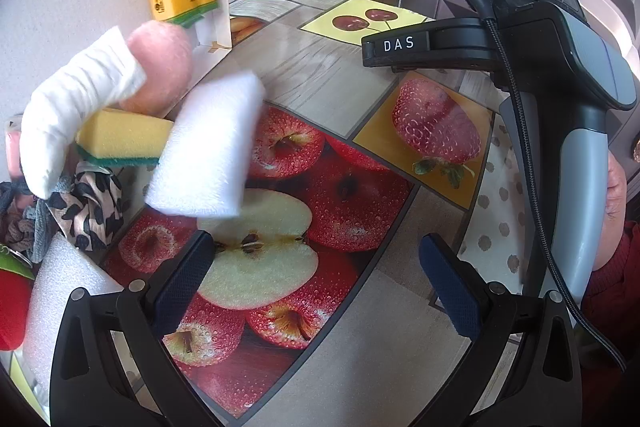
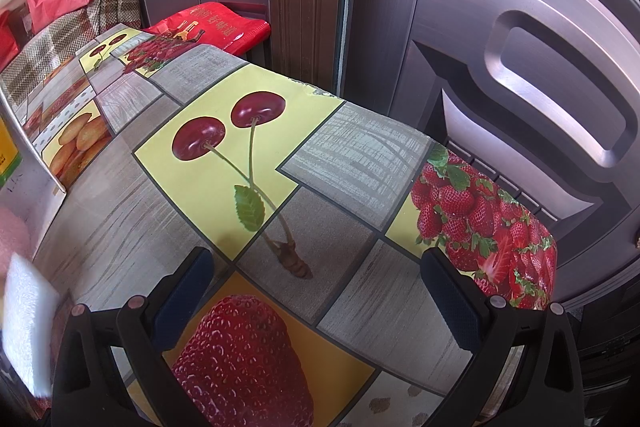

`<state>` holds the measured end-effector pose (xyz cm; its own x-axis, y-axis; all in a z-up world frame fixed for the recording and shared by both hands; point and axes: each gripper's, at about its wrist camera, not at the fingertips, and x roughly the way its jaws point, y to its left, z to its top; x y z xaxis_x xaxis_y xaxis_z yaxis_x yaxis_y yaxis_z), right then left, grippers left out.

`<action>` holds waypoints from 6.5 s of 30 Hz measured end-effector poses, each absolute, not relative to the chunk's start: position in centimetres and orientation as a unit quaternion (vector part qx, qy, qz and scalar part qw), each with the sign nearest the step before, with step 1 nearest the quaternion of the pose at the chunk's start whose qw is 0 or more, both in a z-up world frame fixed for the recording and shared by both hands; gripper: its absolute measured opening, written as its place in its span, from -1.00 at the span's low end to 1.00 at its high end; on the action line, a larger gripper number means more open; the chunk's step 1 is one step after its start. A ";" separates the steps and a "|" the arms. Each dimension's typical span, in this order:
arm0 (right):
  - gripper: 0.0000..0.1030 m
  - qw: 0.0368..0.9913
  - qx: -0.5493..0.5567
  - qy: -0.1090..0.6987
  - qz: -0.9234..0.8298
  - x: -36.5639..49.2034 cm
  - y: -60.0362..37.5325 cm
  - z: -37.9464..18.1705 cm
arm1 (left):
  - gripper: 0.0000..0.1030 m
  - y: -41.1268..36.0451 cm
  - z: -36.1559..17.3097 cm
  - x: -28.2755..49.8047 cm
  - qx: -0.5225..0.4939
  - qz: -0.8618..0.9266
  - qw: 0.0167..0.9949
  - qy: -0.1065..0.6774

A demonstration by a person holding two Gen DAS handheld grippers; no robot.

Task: Organize soft objects

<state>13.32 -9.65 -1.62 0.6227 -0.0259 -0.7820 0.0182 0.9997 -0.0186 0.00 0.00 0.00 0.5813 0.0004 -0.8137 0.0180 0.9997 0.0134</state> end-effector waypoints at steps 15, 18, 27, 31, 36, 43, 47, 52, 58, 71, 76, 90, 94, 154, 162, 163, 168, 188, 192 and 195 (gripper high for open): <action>1.00 0.901 -0.004 0.434 -0.012 13.3 -9.7 -1.6 | 0.99 -0.1 0.3 -0.2 0.010 -0.005 0.889 0.458; 1.00 0.901 -0.005 0.434 -0.012 13.4 -9.7 -1.6 | 0.99 -0.1 0.3 -0.2 0.010 -0.005 0.889 0.458; 1.00 0.901 -0.004 0.434 -0.012 13.4 -9.7 -1.5 | 0.99 -0.1 0.3 -0.2 0.010 -0.005 0.889 0.458; 1.00 0.901 -0.004 0.434 -0.012 13.4 -9.7 -1.5 | 0.99 -0.1 0.3 -0.2 0.010 -0.005 0.889 0.458; 1.00 0.901 -0.004 0.434 -0.012 13.4 -9.7 -1.5 | 0.99 -0.2 0.3 -0.2 0.010 -0.005 0.889 0.458; 1.00 0.901 -0.004 0.434 -0.012 13.4 -9.7 -1.5 | 0.99 -0.2 0.3 -0.2 0.010 -0.005 0.889 0.458; 1.00 0.901 -0.004 0.434 -0.012 13.4 -9.7 -1.5 | 0.99 -0.1 0.3 -0.2 0.010 -0.005 0.889 0.458; 1.00 0.901 -0.004 0.434 -0.012 13.4 -9.7 -1.5 | 0.99 -0.2 0.3 -0.2 0.010 -0.006 0.889 0.458; 1.00 0.901 -0.005 0.434 -0.012 13.4 -9.7 -1.5 | 0.99 -0.4 0.3 -0.2 0.014 -0.014 0.889 0.457; 1.00 0.901 -0.005 0.434 -0.012 13.4 -9.7 -1.5 | 0.99 -1.1 0.2 -0.7 0.017 -0.023 0.889 0.458; 1.00 0.901 -0.005 0.434 -0.012 13.4 -9.7 -1.5 | 0.99 -1.1 0.2 -0.7 0.017 -0.023 0.889 0.458; 1.00 0.901 -0.005 0.434 -0.012 13.4 -9.7 -1.5 | 0.99 -1.1 0.1 -0.6 0.018 -0.022 0.889 0.457; 1.00 0.901 -0.005 0.434 -0.013 13.4 -9.7 -1.5 | 0.99 -1.1 0.1 -0.6 0.017 -0.022 0.889 0.457; -0.55 0.851 -0.078 0.194 0.483 1.0 -5.3 5.0 | 0.16 10.7 7.9 -12.6 0.026 0.136 0.963 0.232; -0.55 0.868 -0.024 0.079 0.489 -0.5 -6.6 6.6 | 0.17 11.9 7.8 -17.9 0.007 0.212 0.968 0.133; -0.55 0.867 -0.021 0.080 0.491 -0.5 -6.5 6.5 | 0.17 12.2 7.6 -18.1 0.004 0.216 0.967 0.133; -0.55 0.864 -0.006 0.080 0.497 -0.8 -6.3 5.7 | 0.17 12.4 6.9 -18.7 -0.003 0.233 0.964 0.125; -0.55 0.827 -0.015 0.071 0.558 -5.1 -1.6 5.3 | 0.17 15.1 6.1 -21.3 -0.012 0.303 0.945 0.124; -0.55 0.813 -0.022 0.073 0.578 -6.4 0.1 5.2 | 0.17 16.9 5.9 -22.3 -0.023 0.324 0.937 0.130; -0.55 0.804 -0.027 0.076 0.589 -7.3 1.4 5.1 | 0.17 18.6 5.7 -22.9 -0.038 0.340 0.930 0.133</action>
